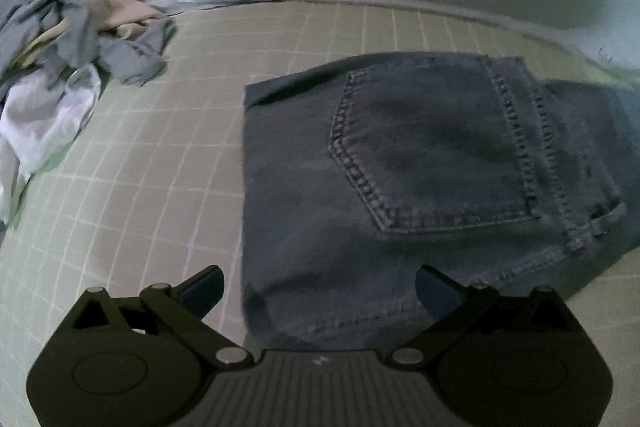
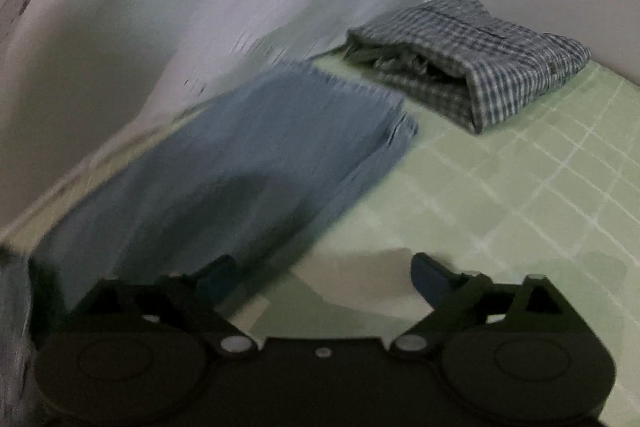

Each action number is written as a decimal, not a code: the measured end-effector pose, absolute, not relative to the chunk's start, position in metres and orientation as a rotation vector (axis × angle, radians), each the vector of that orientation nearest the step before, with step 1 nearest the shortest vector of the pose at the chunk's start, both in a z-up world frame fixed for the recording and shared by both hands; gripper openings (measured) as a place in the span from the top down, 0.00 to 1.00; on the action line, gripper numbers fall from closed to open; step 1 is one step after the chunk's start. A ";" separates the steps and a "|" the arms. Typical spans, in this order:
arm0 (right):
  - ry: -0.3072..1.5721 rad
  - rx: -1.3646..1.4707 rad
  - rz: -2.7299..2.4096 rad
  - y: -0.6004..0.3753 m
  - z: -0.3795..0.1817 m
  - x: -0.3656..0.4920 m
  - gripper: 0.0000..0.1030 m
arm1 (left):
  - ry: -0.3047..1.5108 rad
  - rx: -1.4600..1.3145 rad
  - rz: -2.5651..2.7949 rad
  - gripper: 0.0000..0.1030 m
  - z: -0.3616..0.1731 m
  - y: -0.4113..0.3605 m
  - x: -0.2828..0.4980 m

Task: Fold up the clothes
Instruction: 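Grasp the jeans leg hems with the right tool, then fold the held hems over onto the jeans seat with the right tool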

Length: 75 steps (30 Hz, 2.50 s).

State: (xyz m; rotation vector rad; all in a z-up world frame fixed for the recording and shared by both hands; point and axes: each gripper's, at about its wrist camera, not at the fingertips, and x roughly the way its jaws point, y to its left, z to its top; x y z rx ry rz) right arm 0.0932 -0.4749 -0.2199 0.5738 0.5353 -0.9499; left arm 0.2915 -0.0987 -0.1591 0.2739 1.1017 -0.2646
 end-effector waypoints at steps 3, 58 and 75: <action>0.499 0.586 -0.986 -0.502 -0.219 0.097 0.06 | 1.143 0.314 -0.276 0.02 -0.170 -0.115 0.306; 0.789 1.478 0.026 -0.299 -0.234 0.196 0.81 | 1.219 0.084 -0.264 0.00 -0.185 -0.050 0.281; 0.655 1.008 -0.256 -0.358 -0.165 0.110 0.17 | 1.168 0.103 -0.258 0.00 -0.169 -0.053 0.266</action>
